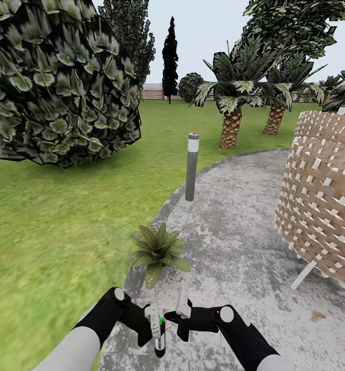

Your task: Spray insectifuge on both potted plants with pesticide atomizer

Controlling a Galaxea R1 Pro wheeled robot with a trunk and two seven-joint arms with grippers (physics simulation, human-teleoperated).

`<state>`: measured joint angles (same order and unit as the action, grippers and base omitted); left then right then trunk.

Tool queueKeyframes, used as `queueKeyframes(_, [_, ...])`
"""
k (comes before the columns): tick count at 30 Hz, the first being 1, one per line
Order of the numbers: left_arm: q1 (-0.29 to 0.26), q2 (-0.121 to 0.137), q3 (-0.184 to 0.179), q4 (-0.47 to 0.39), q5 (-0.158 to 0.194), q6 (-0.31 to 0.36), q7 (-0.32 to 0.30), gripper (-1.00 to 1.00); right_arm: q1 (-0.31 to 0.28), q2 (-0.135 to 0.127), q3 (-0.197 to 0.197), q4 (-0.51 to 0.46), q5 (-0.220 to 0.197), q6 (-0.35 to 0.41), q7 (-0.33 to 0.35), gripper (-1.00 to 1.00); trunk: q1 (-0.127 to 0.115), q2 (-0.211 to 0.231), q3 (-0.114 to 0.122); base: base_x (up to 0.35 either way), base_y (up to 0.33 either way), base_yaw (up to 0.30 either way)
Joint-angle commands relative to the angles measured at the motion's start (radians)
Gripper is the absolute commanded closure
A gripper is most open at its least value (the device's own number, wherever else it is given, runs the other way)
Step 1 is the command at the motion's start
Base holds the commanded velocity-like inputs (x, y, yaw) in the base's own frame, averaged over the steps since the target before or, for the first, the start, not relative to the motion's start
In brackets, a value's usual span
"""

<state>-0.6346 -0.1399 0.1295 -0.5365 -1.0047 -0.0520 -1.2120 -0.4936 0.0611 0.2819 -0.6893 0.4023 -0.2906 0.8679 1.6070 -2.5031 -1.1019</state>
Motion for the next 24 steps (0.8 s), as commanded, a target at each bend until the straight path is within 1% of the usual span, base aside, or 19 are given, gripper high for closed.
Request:
queueKeyframes(1, [-0.001,-0.002,0.009,-0.001,-0.009,-0.007,-0.004,1.00,0.000,0.000,-0.001,-0.001,0.009,-0.005,0.000,1.00,0.000,0.000,-0.001,0.000,0.000,0.000])
queueKeyframes(15, [-0.001,-0.003,0.009,-0.002,-0.008,-0.011,-0.003,1.00,0.000,0.000,-0.001,-0.001,0.009,-0.005,0.000,1.00,0.000,0.000,-0.001,0.000,0.000,0.000])
queueKeyframes(16, [-0.001,-0.003,0.010,-0.002,-0.003,-0.011,-0.003,1.00,0.000,0.000,-0.001,-0.001,0.009,-0.005,-0.001,1.00,0.000,0.000,-0.001,0.000,0.000,0.000])
queueKeyframes(19, [-0.001,-0.001,0.009,-0.001,0.042,-0.013,-0.003,1.00,0.000,0.000,-0.001,0.000,0.010,-0.005,-0.001,1.00,0.000,0.000,-0.001,0.000,0.000,0.000])
queueKeyframes(21, [-0.001,-0.001,0.009,0.000,0.052,-0.014,-0.004,1.00,0.000,-0.001,-0.001,0.001,0.010,-0.005,-0.001,1.00,0.000,0.000,-0.001,0.000,0.000,0.000])
queueKeyframes(24, [-0.001,-0.001,0.008,0.000,0.055,-0.014,-0.004,1.00,0.000,-0.001,-0.001,0.001,0.010,-0.005,-0.001,1.00,0.000,0.000,-0.001,0.000,0.000,0.000])
